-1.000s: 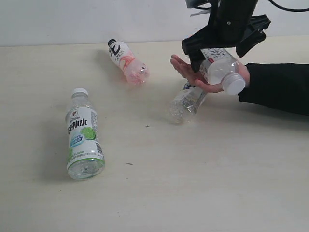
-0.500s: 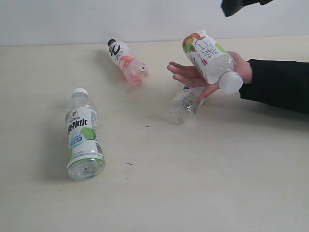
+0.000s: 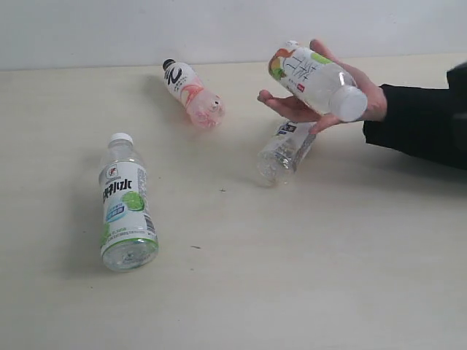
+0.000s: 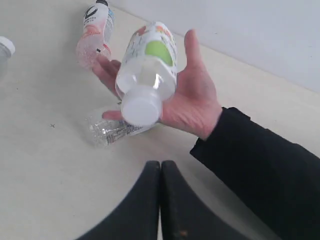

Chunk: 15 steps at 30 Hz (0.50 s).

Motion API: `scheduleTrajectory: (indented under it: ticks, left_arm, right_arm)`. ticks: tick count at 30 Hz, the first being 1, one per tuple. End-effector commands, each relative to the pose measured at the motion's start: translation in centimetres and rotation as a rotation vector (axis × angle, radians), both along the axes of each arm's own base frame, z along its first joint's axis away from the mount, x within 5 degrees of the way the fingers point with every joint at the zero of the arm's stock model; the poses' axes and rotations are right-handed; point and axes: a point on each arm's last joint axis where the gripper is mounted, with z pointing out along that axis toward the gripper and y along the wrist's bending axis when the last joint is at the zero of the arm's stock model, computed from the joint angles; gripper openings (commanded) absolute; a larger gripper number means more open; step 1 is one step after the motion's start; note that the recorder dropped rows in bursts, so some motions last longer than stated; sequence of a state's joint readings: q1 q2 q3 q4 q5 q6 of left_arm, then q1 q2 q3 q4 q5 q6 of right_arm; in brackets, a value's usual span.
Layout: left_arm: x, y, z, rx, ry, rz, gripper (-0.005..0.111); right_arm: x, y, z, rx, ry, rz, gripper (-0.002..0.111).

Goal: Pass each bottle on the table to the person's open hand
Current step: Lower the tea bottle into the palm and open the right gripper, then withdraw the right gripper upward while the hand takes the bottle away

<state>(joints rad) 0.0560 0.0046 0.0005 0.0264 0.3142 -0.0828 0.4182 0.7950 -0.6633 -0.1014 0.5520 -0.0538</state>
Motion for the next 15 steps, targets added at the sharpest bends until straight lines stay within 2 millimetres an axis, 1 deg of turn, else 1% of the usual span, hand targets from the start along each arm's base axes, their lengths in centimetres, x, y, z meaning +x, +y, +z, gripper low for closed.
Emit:
scheduleTrajectory:
  ticks: [1, 4, 9, 15]
  left_arm:
    - [0.0, 0.0, 0.1, -0.003, -0.007, -0.007, 0.0]
    - [0.0, 0.0, 0.1, -0.003, -0.007, -0.007, 0.0]
    - [0.0, 0.0, 0.1, -0.003, -0.007, -0.007, 0.0]
    - [0.0, 0.0, 0.1, -0.003, -0.007, -0.007, 0.0]
  right_arm:
    - [-1.2, -0.4, -1.6, 0.06, -0.111, 0.012, 0.0]
    - [-2.2, -0.7, -1.5, 0.143, -0.153, -0.01, 0.0]
    - [-3.8, -1.4, -1.8, 0.186, -0.234, -0.003, 0.0]
    - [-3.8, -1.4, -2.0, 0.187, -0.26, 0.005, 0.0]
